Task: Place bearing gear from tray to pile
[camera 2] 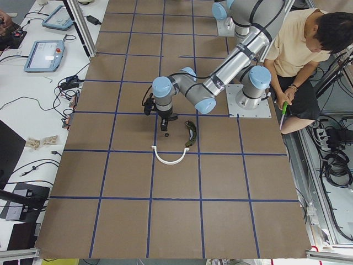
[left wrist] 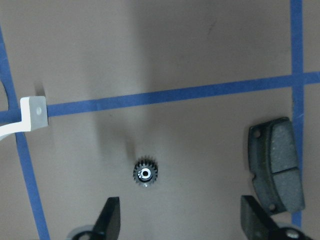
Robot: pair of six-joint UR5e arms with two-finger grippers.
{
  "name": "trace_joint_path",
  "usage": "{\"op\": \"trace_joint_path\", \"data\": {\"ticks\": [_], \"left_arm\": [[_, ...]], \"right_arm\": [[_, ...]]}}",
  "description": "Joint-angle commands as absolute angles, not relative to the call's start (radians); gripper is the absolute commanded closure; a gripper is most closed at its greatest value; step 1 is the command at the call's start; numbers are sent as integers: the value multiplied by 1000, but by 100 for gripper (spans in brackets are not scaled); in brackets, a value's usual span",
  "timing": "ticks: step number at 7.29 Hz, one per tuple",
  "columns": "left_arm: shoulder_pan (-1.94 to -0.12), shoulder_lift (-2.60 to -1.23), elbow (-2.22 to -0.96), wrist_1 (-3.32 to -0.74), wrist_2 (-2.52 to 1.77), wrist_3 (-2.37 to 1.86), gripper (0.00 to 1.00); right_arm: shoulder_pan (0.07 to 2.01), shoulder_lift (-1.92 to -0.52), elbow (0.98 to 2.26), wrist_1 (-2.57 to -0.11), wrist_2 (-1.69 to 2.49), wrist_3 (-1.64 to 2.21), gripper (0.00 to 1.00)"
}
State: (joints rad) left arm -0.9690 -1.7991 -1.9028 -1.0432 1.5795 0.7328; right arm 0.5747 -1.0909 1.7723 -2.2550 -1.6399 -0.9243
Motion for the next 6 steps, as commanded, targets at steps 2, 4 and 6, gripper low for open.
{"op": "trace_joint_path", "data": {"ticks": [2,4,6], "left_arm": [[-1243,-1701,-1729,-1321,1591,400,0],[-1410,-1686,-1622,-1443,1589,123,0],[-1532,-1651,-1548,-1543,1591,-56,0]], "right_arm": [[575,-1080,1772,-2255,-1638,-925,22],[575,-1074,1772,-2255,-1638,-923,35],[577,-1068,1772,-2299,-1637,-923,36]]}}
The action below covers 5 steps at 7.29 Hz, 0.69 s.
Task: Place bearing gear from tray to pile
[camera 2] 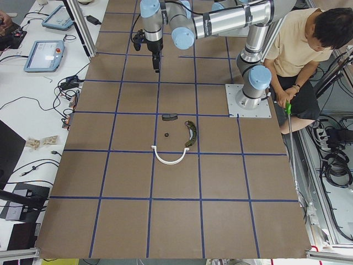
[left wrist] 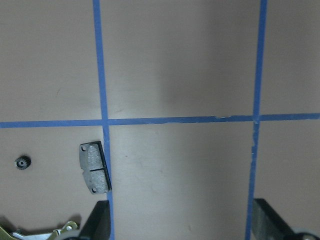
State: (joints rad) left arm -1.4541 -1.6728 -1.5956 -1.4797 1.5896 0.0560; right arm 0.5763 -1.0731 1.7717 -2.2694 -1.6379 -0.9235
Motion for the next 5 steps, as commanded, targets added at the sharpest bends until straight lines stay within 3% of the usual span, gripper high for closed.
{"op": "trace_joint_path", "data": {"ticks": [1,2,5], "left_arm": [[-1581,-1629,-1525,-1558,1591,-127,0],[-1627,-1602,-1529,-1562,1592,-155,0],[-1641,-1534,-1558,-1562,1606,-121,0]], "right_arm": [[578,-1065,1772,-2301,-1637,-925,36],[578,-1065,1772,-2301,-1635,-925,37],[583,-1063,1772,-2304,-1624,-931,73]]}}
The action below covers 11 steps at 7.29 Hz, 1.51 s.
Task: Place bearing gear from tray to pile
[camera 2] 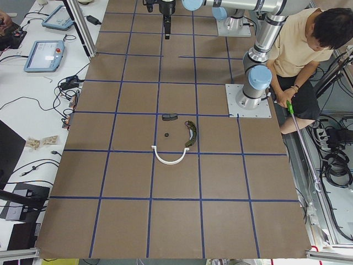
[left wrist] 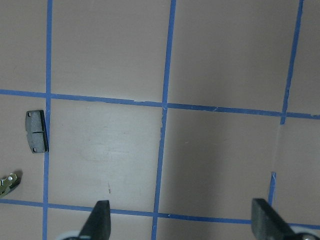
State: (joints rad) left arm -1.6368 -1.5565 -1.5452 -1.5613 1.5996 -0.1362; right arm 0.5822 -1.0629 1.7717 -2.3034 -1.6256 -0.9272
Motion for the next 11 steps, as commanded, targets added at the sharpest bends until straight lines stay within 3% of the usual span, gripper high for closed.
{"op": "trace_joint_path", "data": {"ticks": [1,4,7,11], "left_arm": [[-1650,-1523,-1584,-1562,1600,-123,0],[-1571,-1496,-1608,-1557,1597,-74,0],[-1571,-1500,-1605,-1555,1589,-77,0],[-1571,-1491,-1618,-1549,1589,-72,0]], "right_arm": [[584,-1065,1770,-2304,-1624,-931,85],[658,-1180,1776,-2228,-1640,-875,89],[863,-1406,1782,-1878,-1641,-458,89],[1367,-1468,1792,-1756,-1556,418,89]]}}
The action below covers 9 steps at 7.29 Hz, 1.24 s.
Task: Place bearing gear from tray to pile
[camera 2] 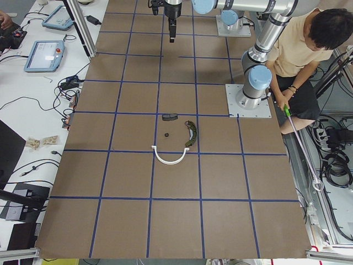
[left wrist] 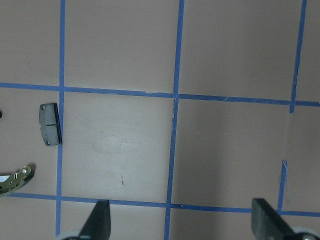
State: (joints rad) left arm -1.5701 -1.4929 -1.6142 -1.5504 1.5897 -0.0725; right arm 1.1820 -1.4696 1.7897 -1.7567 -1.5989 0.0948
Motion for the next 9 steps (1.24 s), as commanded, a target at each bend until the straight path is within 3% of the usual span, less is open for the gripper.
{"op": "trace_joint_path", "data": {"ticks": [1,6,7,8,9], "left_arm": [[-1571,-1493,-1612,-1548,1591,-72,0],[-1571,-1482,-1621,-1545,1591,-72,0],[-1571,-1482,-1621,-1545,1589,-72,0],[-1572,-1483,-1620,-1545,1589,-72,0],[-1566,-1488,-1597,-1555,1597,-71,0]], "right_arm": [[1497,-1427,1792,-1805,-1522,606,89],[1866,-1096,1769,-2369,-1407,1287,88],[1874,-1085,1769,-2367,-1413,1287,72],[1875,-1083,1767,-2356,-1413,1298,1],[1875,-1089,1766,-2353,-1413,1304,0]]}}
